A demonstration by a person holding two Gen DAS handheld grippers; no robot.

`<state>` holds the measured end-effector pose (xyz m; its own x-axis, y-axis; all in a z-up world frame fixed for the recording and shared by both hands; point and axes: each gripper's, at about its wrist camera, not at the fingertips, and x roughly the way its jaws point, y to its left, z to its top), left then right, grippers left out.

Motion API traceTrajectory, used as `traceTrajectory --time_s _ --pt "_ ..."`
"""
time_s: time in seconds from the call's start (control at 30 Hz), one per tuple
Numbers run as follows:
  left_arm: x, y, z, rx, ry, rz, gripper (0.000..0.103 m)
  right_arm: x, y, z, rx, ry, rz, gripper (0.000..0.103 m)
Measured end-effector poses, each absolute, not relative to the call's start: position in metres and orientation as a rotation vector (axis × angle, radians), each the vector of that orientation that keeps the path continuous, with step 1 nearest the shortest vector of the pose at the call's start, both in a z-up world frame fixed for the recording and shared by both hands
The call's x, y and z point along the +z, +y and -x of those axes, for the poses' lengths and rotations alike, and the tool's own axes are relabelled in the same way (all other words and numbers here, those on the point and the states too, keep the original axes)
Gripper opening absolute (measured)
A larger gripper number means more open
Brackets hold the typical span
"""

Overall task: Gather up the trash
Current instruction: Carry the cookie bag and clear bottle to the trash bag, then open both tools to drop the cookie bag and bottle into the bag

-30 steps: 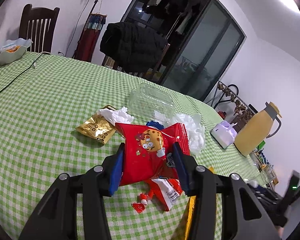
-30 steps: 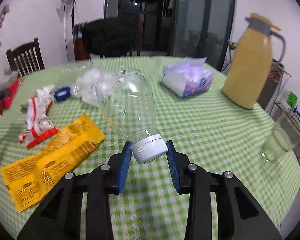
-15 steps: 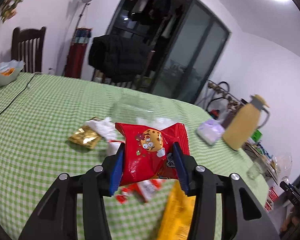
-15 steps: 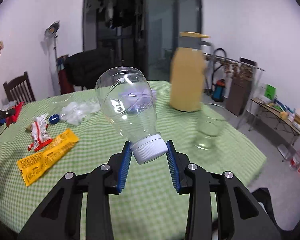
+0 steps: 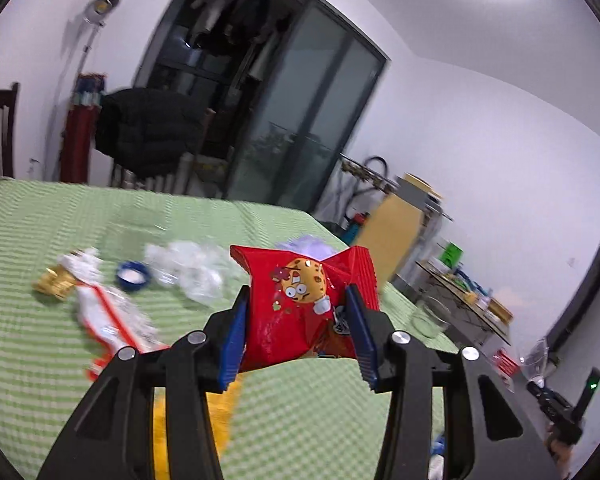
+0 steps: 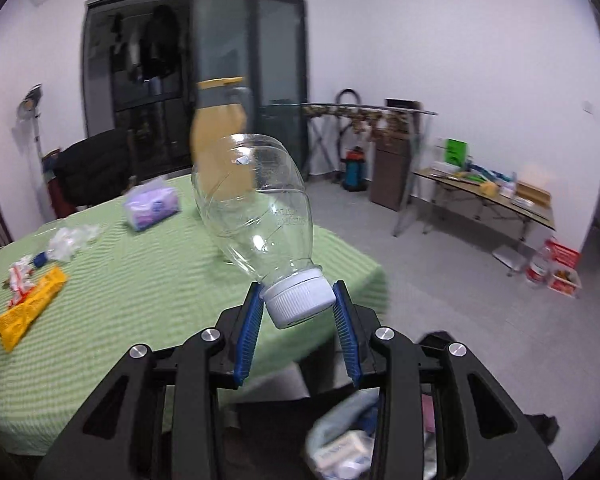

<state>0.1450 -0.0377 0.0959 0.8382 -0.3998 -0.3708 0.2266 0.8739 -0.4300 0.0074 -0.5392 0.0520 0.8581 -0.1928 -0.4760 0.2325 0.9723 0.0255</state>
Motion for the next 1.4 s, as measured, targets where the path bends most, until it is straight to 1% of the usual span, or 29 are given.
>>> traceTrajectory --time_s 0.37,0.57,0.73,0.97,1.1,1.2,1.33,1.4 --pt "0.085 -0.149 -0.138 -0.546 0.552 0.339 0.044 0.012 -0.623 0.045 -0.412 0.576 -0.140 0.036" --pt "0.073 -0.242 -0.116 -0.715 0.616 0.279 0.044 -0.021 -0.662 0.069 -0.471 0.628 -0.224 0.036" --pt "0.050 -0.329 -0.098 -0.864 0.699 0.191 0.044 -0.047 -0.685 0.081 -0.497 0.681 -0.260 0.036" --pt "-0.017 -0.440 -0.063 -1.048 0.892 0.069 0.044 -0.081 -0.706 0.094 -0.514 0.744 -0.312 0.036" --pt "-0.074 -0.498 -0.039 -1.115 1.057 -0.005 0.044 -0.104 -0.707 0.095 -0.505 0.801 -0.341 0.036" --pt "-0.104 -0.524 -0.027 -1.147 1.133 -0.043 0.044 -0.121 -0.709 0.096 -0.508 0.845 -0.353 0.036" --pt "-0.150 -0.544 -0.017 -1.147 1.221 -0.063 0.045 -0.133 -0.717 0.102 -0.518 0.860 -0.397 0.036" --pt "-0.177 -0.549 -0.019 -1.147 1.303 -0.043 0.045 -0.133 -0.719 0.103 -0.522 0.857 -0.405 0.036"
